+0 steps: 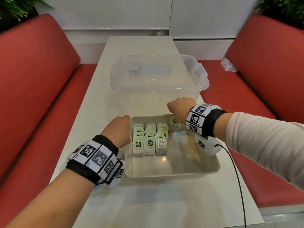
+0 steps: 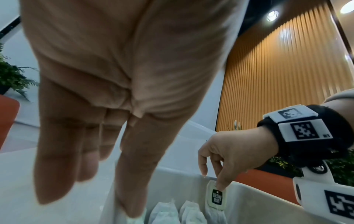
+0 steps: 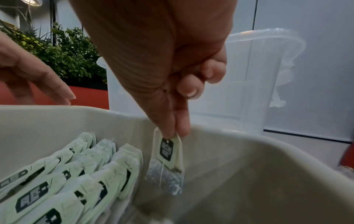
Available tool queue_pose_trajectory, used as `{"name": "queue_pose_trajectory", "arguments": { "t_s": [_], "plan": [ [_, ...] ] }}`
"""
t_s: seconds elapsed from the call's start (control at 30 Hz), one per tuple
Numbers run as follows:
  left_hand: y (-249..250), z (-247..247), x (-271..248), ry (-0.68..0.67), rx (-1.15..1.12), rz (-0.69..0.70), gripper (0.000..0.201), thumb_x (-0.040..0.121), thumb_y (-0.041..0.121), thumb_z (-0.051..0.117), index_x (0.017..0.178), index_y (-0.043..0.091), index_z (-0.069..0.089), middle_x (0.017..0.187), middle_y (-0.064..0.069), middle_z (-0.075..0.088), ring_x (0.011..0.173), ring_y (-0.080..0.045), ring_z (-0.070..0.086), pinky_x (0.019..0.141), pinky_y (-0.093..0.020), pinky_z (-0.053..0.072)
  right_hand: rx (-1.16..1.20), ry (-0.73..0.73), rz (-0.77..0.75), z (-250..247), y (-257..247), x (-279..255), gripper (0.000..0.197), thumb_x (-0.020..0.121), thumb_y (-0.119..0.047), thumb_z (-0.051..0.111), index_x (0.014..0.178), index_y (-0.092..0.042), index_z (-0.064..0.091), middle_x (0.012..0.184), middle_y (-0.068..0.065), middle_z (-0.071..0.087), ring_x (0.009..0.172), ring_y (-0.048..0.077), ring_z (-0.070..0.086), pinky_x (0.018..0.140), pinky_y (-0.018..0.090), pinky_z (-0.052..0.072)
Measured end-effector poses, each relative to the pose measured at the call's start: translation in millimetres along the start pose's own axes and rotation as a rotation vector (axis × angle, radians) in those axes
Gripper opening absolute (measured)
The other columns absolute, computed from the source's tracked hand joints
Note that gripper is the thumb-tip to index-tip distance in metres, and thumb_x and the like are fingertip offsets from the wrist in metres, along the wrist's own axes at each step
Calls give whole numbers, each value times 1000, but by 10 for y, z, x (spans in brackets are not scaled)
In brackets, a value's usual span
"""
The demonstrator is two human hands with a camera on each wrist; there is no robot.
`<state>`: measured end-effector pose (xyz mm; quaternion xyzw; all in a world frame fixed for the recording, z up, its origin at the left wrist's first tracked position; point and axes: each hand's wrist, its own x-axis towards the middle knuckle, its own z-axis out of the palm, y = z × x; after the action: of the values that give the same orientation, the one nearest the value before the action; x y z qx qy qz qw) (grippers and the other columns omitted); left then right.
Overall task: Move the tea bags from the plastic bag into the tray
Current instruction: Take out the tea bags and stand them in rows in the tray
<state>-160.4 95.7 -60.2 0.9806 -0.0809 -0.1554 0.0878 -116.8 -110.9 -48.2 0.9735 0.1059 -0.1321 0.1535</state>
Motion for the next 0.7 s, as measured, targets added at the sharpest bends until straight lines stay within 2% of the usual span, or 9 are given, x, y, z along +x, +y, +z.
{"name": "queue_pose_trajectory", "arguments": {
  "t_s": [0.07,0.17,0.2,0.3,0.37,0.43,0.57,0.7],
  "plan": [
    [-2,-15,14,-42,43,-1,54,82,6,62,132,4,41,122,-13,55,109,-26,55,79,-28,46,-11,-19,4,8,-24,10,19,88,-8,54,106,-8,60,91,7,57,78,25,52,68,30,41],
    [10,-30,33,-56,139,31,44,84,8,60,126,4,47,118,-12,59,108,-25,57,79,-26,44,-28,-19,21,4,-53,27,5,87,-3,54,86,-7,56,75,6,49,73,25,50,66,30,42],
    [13,-30,39,-58,157,34,42,84,8,61,124,5,49,117,-12,60,106,-25,57,77,-25,44,-31,-12,26,5,-60,33,7,86,-2,53,82,-8,54,73,6,48,73,25,50,66,30,42],
    [16,-24,43,-68,195,35,36,84,9,61,119,5,52,112,-11,61,103,-24,59,72,-23,41,-30,-16,31,12,-82,70,5,86,-4,54,86,-8,57,69,6,47,72,25,51,65,30,43],
    [16,-24,37,-64,216,43,33,85,10,60,116,4,53,111,-11,62,102,-24,58,73,-23,39,-32,-31,27,23,-104,97,5,86,-7,55,89,-7,59,69,5,47,72,24,51,65,29,43],
    [12,-22,37,-59,223,49,33,85,11,60,117,4,53,112,-11,62,103,-25,58,73,-23,39,-50,-42,31,22,-121,113,3,87,-10,57,84,-9,55,65,3,44,72,24,51,65,29,42],
    [17,-24,36,-54,217,42,41,87,12,59,126,4,49,118,-12,60,109,-25,56,82,-26,44,-97,-59,49,39,-141,135,20,87,-14,60,71,-10,49,62,1,43,69,22,51,63,27,41],
    [13,-28,30,-47,202,43,43,88,12,57,129,2,47,124,-13,57,114,-26,53,89,-28,43,-125,-71,60,31,-180,131,12,86,-14,59,77,-12,51,62,0,43,70,21,51,63,27,40]
  ]
}}
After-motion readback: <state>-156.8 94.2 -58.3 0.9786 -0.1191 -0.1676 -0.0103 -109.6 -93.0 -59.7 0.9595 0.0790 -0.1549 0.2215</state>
